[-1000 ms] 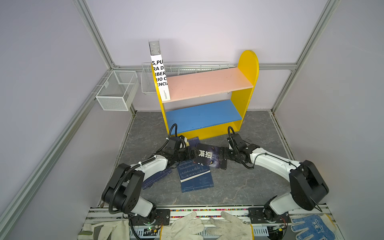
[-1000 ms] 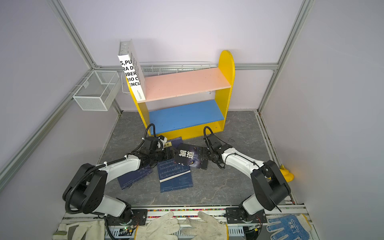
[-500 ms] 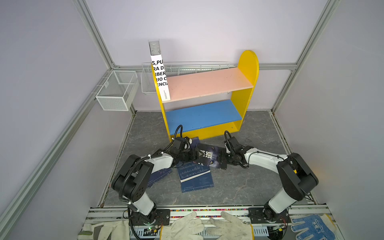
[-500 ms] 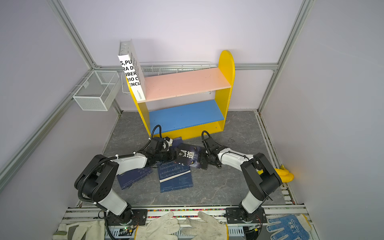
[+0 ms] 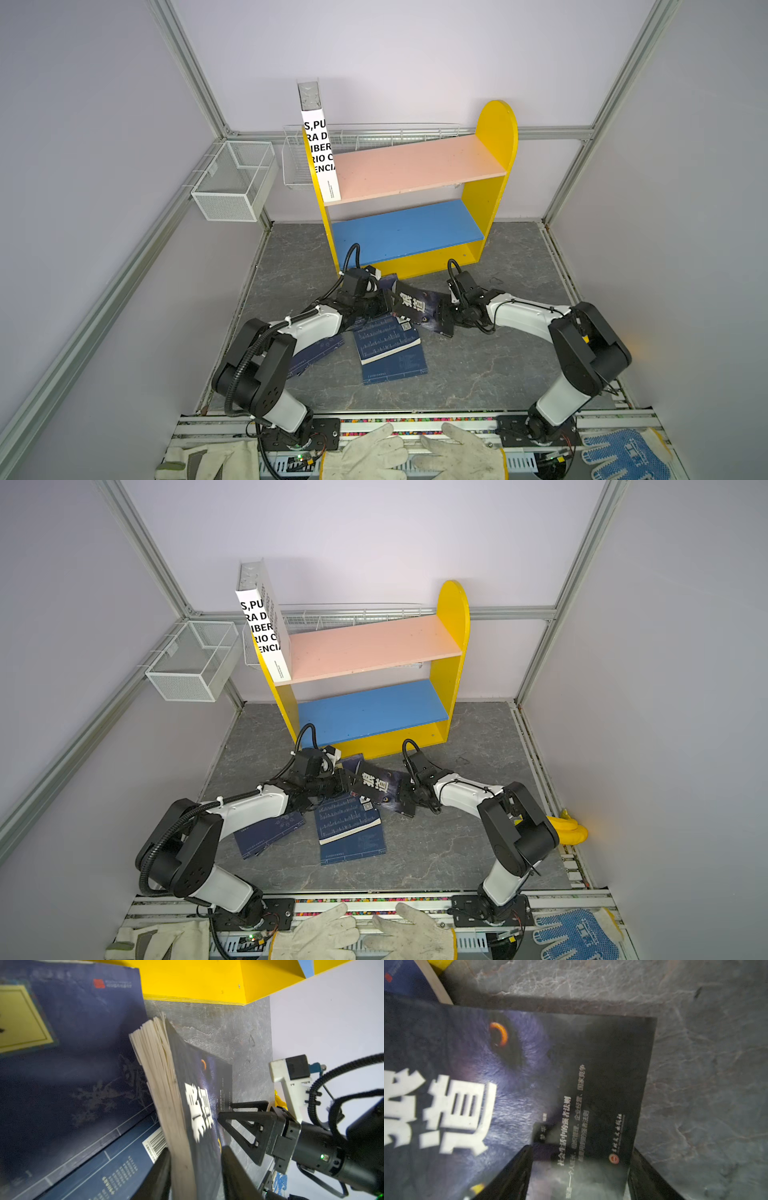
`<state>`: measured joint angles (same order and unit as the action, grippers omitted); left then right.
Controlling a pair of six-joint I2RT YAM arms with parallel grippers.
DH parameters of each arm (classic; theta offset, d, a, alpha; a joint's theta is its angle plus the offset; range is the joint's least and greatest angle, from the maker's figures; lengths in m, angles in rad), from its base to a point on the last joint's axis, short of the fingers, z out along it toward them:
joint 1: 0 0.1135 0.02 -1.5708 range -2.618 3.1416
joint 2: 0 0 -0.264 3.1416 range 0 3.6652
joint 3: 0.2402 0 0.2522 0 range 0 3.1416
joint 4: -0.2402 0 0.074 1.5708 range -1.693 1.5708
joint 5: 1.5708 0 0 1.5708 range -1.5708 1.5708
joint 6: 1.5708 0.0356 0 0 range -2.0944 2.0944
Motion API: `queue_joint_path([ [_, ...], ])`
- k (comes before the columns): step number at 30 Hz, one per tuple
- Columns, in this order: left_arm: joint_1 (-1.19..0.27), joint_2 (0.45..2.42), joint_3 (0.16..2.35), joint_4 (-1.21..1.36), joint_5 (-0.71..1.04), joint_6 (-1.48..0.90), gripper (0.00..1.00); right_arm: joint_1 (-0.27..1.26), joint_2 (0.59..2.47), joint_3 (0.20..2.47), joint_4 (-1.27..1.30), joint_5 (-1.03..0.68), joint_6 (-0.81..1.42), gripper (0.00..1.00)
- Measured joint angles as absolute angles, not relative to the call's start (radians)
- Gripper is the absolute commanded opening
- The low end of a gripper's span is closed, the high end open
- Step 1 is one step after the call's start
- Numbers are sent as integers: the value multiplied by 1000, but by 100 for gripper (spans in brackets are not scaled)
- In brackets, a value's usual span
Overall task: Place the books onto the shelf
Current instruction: 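Grasp the black wolf-cover book's edges with both grippers, then lift the black book upright with both grippers toward the blue lower shelf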
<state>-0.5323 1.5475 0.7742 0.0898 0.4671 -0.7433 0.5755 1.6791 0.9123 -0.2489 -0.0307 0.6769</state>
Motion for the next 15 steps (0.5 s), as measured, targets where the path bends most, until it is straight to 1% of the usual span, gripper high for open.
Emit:
queue_joint_path([
  [2, -532, 1545, 778, 76, 462, -741, 13, 574, 1679, 913, -249, -31, 677, 73],
  [6, -532, 1544, 784, 50, 456, -742, 1, 573, 1675, 913, -248, -31, 674, 78],
  [10, -532, 1534, 802, 27, 458, -738, 0, 567, 1640, 911, -250, -42, 664, 91],
  [14, -533, 1488, 828, -14, 457, -720, 0, 528, 1548, 883, -215, -123, 651, 99],
  [15, -533, 1474, 834, -25, 457, -715, 0, 514, 1522, 871, -203, -148, 648, 99],
])
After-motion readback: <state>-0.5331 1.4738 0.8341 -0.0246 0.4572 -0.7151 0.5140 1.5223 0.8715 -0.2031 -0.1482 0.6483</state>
